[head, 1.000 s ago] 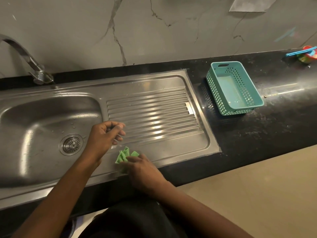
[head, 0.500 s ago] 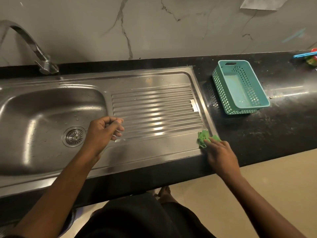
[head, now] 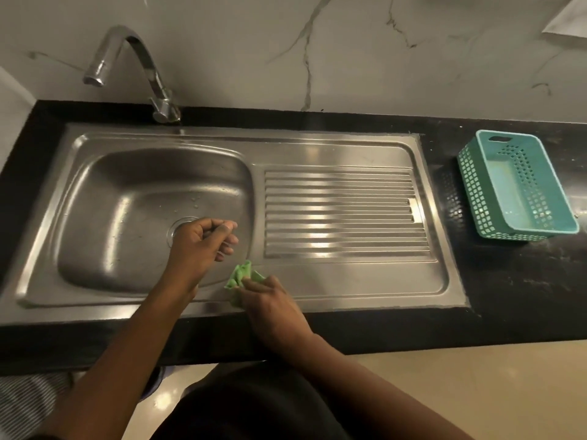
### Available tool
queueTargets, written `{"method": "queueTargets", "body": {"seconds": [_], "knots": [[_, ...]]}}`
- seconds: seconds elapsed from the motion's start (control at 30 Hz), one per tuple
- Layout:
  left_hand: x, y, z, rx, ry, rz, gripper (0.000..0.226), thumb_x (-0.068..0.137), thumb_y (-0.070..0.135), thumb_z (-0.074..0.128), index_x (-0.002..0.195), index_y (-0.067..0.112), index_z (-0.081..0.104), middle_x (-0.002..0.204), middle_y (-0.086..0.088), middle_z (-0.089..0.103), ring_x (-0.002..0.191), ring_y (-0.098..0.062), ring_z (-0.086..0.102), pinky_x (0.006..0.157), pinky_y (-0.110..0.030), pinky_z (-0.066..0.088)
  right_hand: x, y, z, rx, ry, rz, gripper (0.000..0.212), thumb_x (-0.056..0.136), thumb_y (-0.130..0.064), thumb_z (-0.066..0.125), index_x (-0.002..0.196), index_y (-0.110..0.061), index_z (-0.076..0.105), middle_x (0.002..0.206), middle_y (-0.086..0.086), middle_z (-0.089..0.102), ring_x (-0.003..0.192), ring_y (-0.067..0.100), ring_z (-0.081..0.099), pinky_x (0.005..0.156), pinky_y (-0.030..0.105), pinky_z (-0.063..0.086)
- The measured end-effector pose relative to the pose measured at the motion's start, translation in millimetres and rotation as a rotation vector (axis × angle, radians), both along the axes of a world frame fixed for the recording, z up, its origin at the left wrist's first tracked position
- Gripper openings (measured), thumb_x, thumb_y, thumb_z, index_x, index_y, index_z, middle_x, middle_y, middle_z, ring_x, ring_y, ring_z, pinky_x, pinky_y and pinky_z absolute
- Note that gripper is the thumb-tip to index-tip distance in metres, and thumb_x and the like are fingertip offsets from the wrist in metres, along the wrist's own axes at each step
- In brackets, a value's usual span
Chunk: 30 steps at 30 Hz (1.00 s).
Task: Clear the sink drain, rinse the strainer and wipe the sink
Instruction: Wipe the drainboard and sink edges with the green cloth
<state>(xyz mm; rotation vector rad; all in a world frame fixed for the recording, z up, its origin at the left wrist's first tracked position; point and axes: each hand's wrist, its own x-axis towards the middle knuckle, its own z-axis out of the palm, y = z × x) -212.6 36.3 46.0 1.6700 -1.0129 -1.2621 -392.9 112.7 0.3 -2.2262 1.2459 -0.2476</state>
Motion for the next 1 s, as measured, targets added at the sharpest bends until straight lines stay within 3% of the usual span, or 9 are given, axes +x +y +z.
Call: {"method": "queueTargets", "body": {"seconds": [0.13,0.2,0.3,0.37,0.43,0.5,0.7,0.87,1.0], "knots": [[22,0,-10,0.001,0.004,0.002,0.011,0.1,0.025,0.071,0.098,0.021,0.08,0.083,-0.005,0.081,0.067,-0.013,0.071,0.064,-0.029,0.055,1,-19,-3,-0.028,0.052,0.123,0.032,0.107,-0.021,0.053,0.136,-0.022,0.066,0.149,0.002,0.059,0.124,0.027,0.054,0.092,0.043,0.055],[31,0,-16,0.007,0.015,0.018,0.011,0.098,0.026,0.072,0.094,0.02,0.08,0.081,-0.005,0.08,0.064,-0.013,0.07,0.062,-0.03,0.054,-4,-36,-4,-0.086,0.101,0.143,0.036,0.105,-0.022,0.051,0.138,-0.024,0.064,0.145,0.0,0.063,0.122,0.027,0.057,0.093,0.043,0.056],[40,-2,-21,0.004,0.027,0.017,0.011,0.098,0.025,0.073,0.091,0.02,0.08,0.078,-0.004,0.08,0.061,-0.01,0.068,0.058,-0.025,0.053,-2,-75,-4,-0.243,0.124,0.042,0.034,0.09,-0.012,0.073,0.123,-0.019,0.074,0.11,0.007,0.078,0.097,0.033,0.069,0.072,0.037,0.06],[46,-5,-22,0.011,0.037,0.012,0.012,0.099,0.024,0.072,0.09,0.019,0.08,0.077,-0.003,0.079,0.06,-0.009,0.067,0.057,-0.025,0.052,2,-107,0,-0.276,0.157,-0.027,0.046,0.075,-0.005,0.084,0.119,-0.016,0.077,0.091,0.012,0.077,0.088,0.035,0.073,0.061,0.034,0.06],[50,-7,-22,0.019,0.047,0.004,0.012,0.099,0.024,0.072,0.092,0.018,0.08,0.077,-0.002,0.079,0.061,-0.01,0.067,0.059,-0.026,0.053,5,-144,5,-0.211,0.261,-0.075,0.058,0.078,-0.005,0.077,0.134,-0.017,0.069,0.104,0.016,0.074,0.105,0.037,0.068,0.076,0.039,0.061],[54,-8,-22,0.03,0.055,-0.01,0.013,0.099,0.024,0.071,0.095,0.015,0.08,0.078,-0.003,0.079,0.063,-0.011,0.068,0.06,-0.026,0.054,11,-175,6,-0.187,0.342,-0.133,0.049,0.089,-0.009,0.066,0.138,-0.017,0.066,0.113,0.019,0.069,0.11,0.037,0.066,0.085,0.041,0.057],[56,-11,-25,0.049,0.056,-0.047,0.014,0.1,0.024,0.071,0.096,0.015,0.08,0.079,-0.003,0.079,0.066,-0.014,0.069,0.063,-0.03,0.055,28,-220,8,-0.172,0.372,-0.266,0.034,0.095,0.004,0.054,0.123,-0.004,0.071,0.108,0.024,0.068,0.111,0.041,0.064,0.086,0.045,0.055],[48,-15,-28,0.059,0.053,-0.043,0.012,0.099,0.024,0.071,0.097,0.016,0.08,0.08,-0.003,0.08,0.066,-0.013,0.07,0.062,-0.029,0.055,28,-201,5,-0.178,0.39,-0.162,0.047,0.096,0.002,0.051,0.137,-0.017,0.066,0.111,0.019,0.072,0.112,0.039,0.061,0.087,0.041,0.055],[39,-18,-28,0.077,0.062,-0.021,0.012,0.1,0.023,0.071,0.097,0.016,0.08,0.08,-0.003,0.08,0.066,-0.014,0.069,0.062,-0.028,0.055,23,-131,8,-0.116,0.356,-0.068,0.048,0.099,-0.006,0.049,0.142,-0.025,0.061,0.124,0.009,0.069,0.118,0.036,0.055,0.087,0.044,0.054]]}}
